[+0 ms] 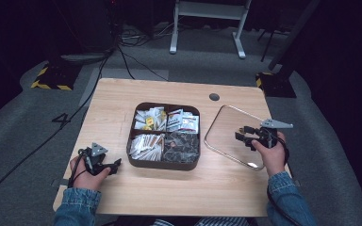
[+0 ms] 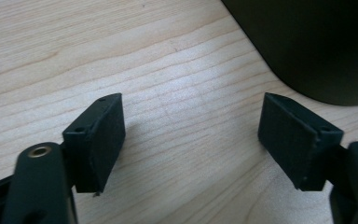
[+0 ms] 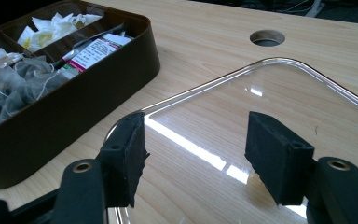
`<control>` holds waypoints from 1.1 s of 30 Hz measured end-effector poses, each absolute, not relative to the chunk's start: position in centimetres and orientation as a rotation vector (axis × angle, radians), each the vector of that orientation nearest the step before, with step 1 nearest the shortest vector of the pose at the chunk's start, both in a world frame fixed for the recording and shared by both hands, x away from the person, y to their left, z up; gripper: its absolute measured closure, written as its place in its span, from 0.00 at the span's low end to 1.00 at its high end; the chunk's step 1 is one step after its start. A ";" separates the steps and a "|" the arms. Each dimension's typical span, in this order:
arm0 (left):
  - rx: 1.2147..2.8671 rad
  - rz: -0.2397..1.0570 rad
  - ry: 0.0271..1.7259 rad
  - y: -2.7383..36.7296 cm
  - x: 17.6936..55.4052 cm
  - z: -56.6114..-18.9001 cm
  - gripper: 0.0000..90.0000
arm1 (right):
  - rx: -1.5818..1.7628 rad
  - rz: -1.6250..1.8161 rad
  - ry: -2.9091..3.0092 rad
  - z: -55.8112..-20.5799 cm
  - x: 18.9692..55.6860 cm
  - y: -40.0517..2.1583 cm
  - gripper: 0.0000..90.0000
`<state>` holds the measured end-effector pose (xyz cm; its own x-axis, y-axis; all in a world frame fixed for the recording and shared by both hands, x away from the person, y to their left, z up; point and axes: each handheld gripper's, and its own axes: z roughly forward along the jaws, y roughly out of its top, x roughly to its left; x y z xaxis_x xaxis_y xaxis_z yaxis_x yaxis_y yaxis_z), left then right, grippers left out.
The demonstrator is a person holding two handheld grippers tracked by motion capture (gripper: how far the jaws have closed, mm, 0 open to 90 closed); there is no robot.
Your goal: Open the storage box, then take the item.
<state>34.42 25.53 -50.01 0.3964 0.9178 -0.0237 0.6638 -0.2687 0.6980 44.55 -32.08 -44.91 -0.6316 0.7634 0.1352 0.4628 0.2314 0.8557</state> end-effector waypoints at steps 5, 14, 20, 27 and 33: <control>1.979 0.541 1.347 25.7 34.5 -48.7 0.30 | 1.149 1.374 2.186 -44.8 44.2 -32.2 0.43; 1.914 0.548 1.374 25.7 34.9 -47.0 0.29 | 1.170 1.371 2.165 -45.0 43.6 -32.9 0.43; 1.834 0.596 1.313 24.1 34.7 -44.5 0.35 | 1.185 1.374 2.156 -45.2 43.3 -33.3 0.43; 1.807 0.615 1.225 22.0 35.0 -43.3 0.40 | 1.193 1.375 2.152 -45.3 43.1 -33.3 0.43; 1.811 0.547 1.171 20.3 35.8 -43.4 0.54 | 1.187 1.370 2.158 -45.3 43.1 -33.3 0.43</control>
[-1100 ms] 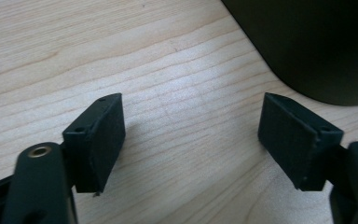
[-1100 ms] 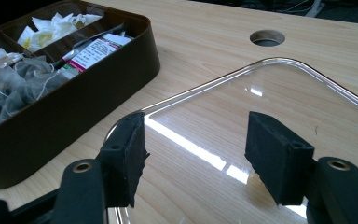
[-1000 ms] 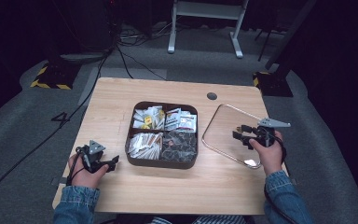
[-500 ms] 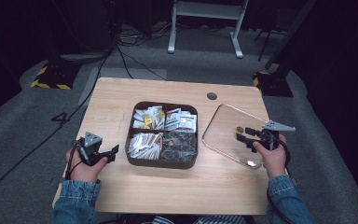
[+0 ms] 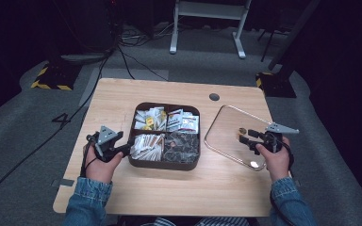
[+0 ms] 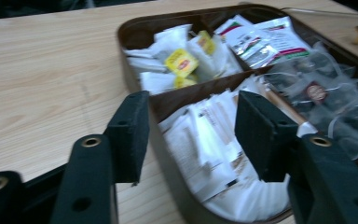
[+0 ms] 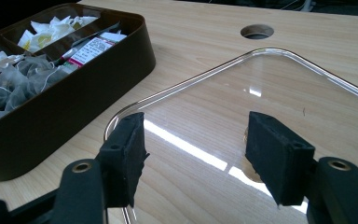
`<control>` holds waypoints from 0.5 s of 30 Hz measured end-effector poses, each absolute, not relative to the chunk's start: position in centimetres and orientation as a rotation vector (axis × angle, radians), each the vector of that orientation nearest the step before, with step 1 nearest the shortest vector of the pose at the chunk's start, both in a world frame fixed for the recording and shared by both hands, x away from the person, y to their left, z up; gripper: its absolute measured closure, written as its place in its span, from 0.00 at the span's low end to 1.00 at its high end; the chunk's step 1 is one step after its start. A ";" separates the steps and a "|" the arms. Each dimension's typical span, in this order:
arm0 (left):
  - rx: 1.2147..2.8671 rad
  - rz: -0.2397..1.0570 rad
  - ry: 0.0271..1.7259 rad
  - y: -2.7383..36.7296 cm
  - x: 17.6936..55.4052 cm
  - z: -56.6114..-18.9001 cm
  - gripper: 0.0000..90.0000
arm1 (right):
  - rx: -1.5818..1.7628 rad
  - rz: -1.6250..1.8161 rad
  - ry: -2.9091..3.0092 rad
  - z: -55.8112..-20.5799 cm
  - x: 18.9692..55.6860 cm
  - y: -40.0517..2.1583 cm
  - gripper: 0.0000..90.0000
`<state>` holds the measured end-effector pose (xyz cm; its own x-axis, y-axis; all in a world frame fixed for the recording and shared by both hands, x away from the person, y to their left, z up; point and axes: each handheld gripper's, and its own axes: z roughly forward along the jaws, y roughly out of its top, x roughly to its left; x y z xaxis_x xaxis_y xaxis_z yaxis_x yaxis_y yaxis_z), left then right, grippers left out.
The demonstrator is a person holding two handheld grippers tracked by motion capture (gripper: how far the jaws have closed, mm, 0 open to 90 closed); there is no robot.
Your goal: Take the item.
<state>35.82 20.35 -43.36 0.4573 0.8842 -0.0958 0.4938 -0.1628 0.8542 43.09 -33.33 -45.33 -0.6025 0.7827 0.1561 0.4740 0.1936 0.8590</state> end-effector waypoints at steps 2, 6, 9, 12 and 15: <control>1.847 0.526 1.168 19.8 36.1 -43.5 0.59 | 1.188 1.372 2.168 -45.5 43.2 -33.3 0.42; 1.928 0.514 1.166 18.6 36.7 -44.2 0.64 | 1.175 1.366 2.179 -45.6 43.1 -33.2 0.42; 1.988 0.523 1.169 17.9 37.1 -44.7 0.72 | 1.175 1.371 2.179 -45.6 43.0 -33.1 0.42; 2.047 0.550 1.193 17.4 37.5 -45.3 0.76 | 1.172 1.364 2.187 -45.6 42.8 -33.1 0.42; 2.099 0.570 1.220 17.2 37.8 -45.7 0.81 | 1.170 1.360 2.187 -45.6 42.7 -33.1 0.42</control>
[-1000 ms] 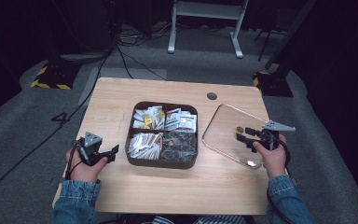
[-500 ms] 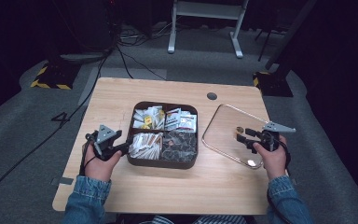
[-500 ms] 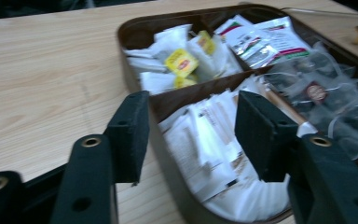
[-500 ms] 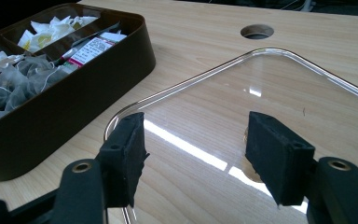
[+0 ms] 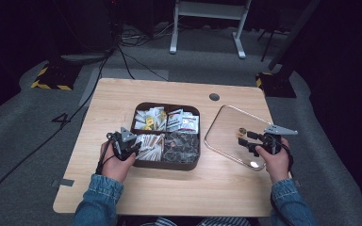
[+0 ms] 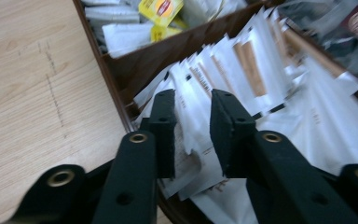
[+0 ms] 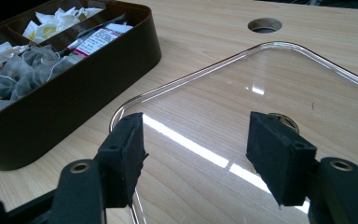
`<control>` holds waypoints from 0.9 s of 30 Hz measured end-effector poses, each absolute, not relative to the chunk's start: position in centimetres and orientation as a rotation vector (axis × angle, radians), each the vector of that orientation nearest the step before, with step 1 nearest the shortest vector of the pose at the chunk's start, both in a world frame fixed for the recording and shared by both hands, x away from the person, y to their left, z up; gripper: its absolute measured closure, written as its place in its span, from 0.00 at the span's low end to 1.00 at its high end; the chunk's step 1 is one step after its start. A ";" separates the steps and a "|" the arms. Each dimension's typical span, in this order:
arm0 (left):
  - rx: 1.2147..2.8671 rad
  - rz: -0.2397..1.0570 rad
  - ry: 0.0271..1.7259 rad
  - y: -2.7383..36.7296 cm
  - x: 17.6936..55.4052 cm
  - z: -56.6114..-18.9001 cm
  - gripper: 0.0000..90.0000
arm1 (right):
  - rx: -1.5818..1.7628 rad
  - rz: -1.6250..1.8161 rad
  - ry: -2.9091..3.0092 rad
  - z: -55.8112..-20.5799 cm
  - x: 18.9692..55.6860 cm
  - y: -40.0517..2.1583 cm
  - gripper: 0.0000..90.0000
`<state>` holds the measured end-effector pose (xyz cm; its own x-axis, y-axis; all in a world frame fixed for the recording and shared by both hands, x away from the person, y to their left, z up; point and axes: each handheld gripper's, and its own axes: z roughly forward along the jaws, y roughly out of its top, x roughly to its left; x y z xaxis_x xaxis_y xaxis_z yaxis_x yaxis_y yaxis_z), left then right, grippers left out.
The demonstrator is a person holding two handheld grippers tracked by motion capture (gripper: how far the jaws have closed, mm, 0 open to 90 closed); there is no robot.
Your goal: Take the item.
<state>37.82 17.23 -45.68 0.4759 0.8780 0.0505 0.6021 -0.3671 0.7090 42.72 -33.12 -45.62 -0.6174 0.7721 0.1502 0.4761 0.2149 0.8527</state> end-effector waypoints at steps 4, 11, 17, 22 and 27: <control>2.146 0.582 1.230 17.0 38.1 -46.0 0.83 | 1.164 1.360 2.196 -45.7 42.6 -33.0 0.42; 2.181 0.552 1.222 16.9 38.2 -46.2 0.92 | 1.166 1.347 2.208 -45.8 42.5 -33.1 0.42; 2.107 0.481 1.232 17.7 38.2 -45.9 0.98 | 1.169 1.346 2.208 -46.0 42.5 -33.3 0.42; 2.003 0.392 1.201 18.8 37.9 -45.1 0.99 | 1.174 1.341 2.210 -46.0 42.5 -33.3 0.42; 1.903 0.276 1.142 19.7 37.4 -44.3 0.99 | 1.168 1.340 2.214 -46.1 42.6 -33.2 0.42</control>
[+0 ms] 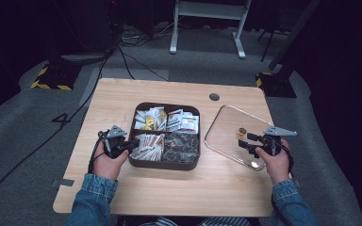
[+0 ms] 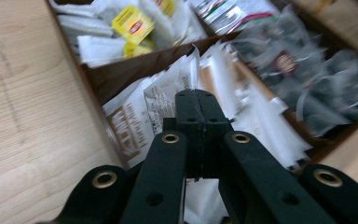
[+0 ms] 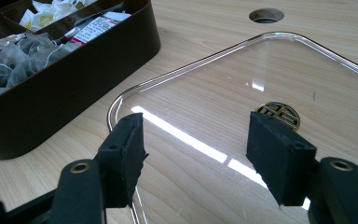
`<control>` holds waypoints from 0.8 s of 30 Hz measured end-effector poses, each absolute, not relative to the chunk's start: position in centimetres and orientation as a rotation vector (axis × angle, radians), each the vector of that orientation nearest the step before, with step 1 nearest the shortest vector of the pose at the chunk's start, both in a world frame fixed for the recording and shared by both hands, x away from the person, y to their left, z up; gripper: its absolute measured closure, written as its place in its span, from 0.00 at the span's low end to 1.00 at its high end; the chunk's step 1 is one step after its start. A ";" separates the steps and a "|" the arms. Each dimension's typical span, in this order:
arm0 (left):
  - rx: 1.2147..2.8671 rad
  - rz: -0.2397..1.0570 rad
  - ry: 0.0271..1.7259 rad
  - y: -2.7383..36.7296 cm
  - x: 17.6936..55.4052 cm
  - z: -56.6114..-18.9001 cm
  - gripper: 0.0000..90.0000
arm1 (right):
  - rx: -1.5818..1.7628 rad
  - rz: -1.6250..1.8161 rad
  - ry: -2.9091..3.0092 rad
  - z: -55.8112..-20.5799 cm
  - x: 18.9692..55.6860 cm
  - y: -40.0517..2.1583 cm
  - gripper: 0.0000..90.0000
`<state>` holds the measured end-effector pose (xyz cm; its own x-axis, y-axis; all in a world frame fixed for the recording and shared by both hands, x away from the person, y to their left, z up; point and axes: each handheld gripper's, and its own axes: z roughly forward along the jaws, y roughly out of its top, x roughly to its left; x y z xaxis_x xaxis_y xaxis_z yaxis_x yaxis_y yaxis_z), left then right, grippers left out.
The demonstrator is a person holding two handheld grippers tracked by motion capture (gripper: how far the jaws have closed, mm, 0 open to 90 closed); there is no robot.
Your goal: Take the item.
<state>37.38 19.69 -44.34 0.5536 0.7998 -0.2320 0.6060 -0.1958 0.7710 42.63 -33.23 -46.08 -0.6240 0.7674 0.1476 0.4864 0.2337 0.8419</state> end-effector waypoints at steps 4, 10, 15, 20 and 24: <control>1.839 0.211 1.104 19.9 37.0 -43.9 0.99 | 1.165 1.342 2.217 -46.1 42.7 -33.1 0.42; 1.784 0.137 1.052 20.1 36.6 -43.2 0.99 | 1.160 1.342 2.219 -46.1 42.8 -33.0 0.42; 1.769 0.104 1.022 19.8 36.3 -42.9 0.99 | 1.166 1.348 2.216 -46.1 42.7 -33.1 0.42; 1.796 0.106 0.966 18.8 35.8 -42.4 0.99 | 1.166 1.347 2.213 -46.1 42.6 -33.2 0.42; 1.837 0.106 0.898 17.4 35.0 -41.9 0.99 | 1.165 1.348 2.212 -46.1 42.6 -33.3 0.42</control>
